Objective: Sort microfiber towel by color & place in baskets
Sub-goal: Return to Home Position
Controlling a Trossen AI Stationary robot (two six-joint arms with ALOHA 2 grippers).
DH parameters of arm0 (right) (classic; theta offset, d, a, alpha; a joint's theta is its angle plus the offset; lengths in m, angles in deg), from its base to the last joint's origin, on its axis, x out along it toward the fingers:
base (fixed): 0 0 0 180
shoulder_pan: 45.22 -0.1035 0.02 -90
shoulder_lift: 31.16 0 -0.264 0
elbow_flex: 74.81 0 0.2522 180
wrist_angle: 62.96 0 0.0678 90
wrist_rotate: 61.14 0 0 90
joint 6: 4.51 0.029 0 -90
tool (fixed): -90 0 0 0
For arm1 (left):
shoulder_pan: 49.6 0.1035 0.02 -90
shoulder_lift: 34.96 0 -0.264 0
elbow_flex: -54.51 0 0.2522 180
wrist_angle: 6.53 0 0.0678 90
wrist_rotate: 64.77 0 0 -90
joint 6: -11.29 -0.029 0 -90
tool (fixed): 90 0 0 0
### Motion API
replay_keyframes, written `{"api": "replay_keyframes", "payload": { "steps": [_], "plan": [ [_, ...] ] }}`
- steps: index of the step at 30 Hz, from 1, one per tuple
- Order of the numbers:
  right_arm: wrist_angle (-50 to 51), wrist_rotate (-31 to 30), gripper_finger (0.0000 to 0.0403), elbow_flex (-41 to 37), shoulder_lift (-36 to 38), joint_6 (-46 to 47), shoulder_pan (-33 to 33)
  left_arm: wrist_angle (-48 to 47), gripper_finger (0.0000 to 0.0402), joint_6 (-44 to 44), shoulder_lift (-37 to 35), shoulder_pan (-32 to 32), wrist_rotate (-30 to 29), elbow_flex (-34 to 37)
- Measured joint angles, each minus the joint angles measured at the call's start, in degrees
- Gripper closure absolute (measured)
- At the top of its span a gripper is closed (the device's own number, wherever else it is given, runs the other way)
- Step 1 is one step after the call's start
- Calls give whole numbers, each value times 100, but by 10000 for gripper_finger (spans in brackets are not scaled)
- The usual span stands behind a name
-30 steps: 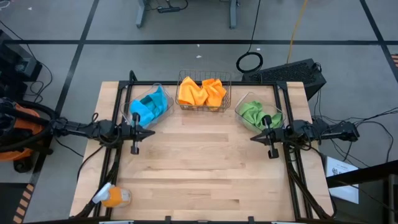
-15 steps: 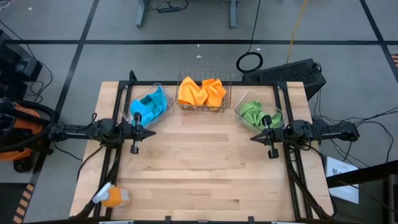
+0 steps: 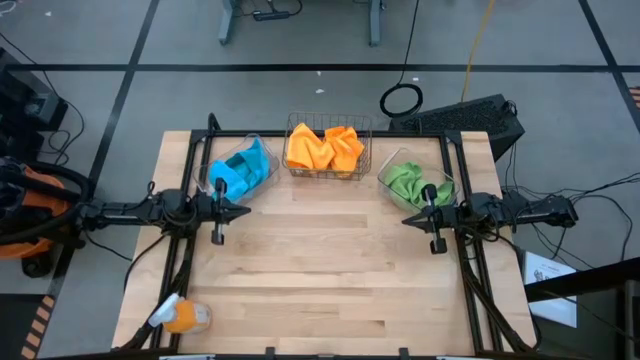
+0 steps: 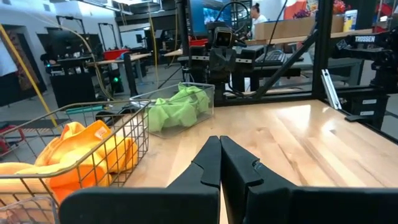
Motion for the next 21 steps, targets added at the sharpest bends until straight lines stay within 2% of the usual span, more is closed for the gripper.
{"api": "replay_keyframes", "payload": {
  "steps": [6, 12, 21],
  "plan": [
    [-7, -88, 403, 0, 0, 8, -2, -17, 402, 125, 0, 3, -15, -1],
    [-64, -427, 403, 0, 0, 176, 4, -27, 402, 127, 0, 3, -19, 0],
    [-67, -434, 403, 0, 0, 244, 4, -46, 402, 133, 0, 3, -21, -1]
  ]
}}
